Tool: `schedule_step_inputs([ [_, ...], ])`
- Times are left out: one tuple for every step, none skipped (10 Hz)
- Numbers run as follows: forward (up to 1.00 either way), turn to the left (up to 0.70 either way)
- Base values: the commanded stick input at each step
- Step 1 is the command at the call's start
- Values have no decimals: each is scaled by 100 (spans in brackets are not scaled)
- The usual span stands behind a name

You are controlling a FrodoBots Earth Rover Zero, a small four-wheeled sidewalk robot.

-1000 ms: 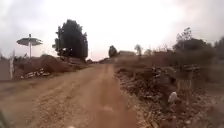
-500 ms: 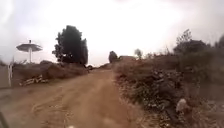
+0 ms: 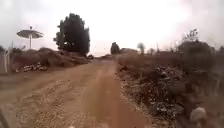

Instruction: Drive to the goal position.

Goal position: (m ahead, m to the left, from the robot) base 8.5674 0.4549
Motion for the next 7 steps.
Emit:
schedule_step_inputs([
  [50, 0],
  [50, 0],
  [50, 0],
  [50, 0],
  [50, 0],
  [50, 0],
  [50, 0],
])
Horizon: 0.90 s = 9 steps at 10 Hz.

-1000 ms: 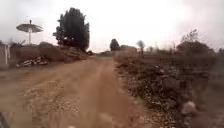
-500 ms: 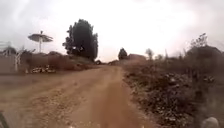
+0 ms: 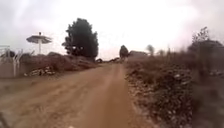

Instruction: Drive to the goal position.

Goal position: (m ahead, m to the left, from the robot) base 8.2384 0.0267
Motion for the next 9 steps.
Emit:
schedule_step_inputs([
  [50, 0],
  [50, 0],
  [50, 0],
  [50, 0],
  [50, 0],
  [50, 0],
  [50, 0],
  [50, 0],
  [50, 0],
])
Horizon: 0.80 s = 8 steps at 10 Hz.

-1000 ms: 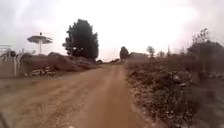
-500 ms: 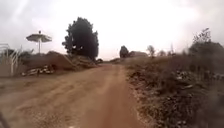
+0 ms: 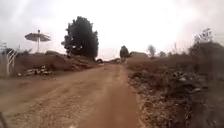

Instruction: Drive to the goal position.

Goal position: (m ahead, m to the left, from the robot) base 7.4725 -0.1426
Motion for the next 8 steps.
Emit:
schedule_step_inputs([
  [50, 0],
  [50, 0],
  [50, 0],
  [50, 0],
  [50, 0],
  [50, 0],
  [50, 0],
  [50, 0],
])
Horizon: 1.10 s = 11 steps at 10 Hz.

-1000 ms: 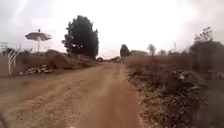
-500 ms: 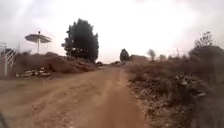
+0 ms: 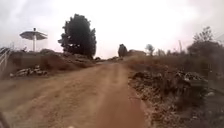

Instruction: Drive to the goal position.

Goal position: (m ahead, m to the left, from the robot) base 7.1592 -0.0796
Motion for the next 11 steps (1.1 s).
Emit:
schedule_step_inputs([
  [50, 0],
  [50, 0],
  [50, 0],
  [50, 0],
  [50, 0],
  [50, 0],
  [50, 0],
  [50, 0],
  [50, 0],
  [50, 0],
  [50, 0],
])
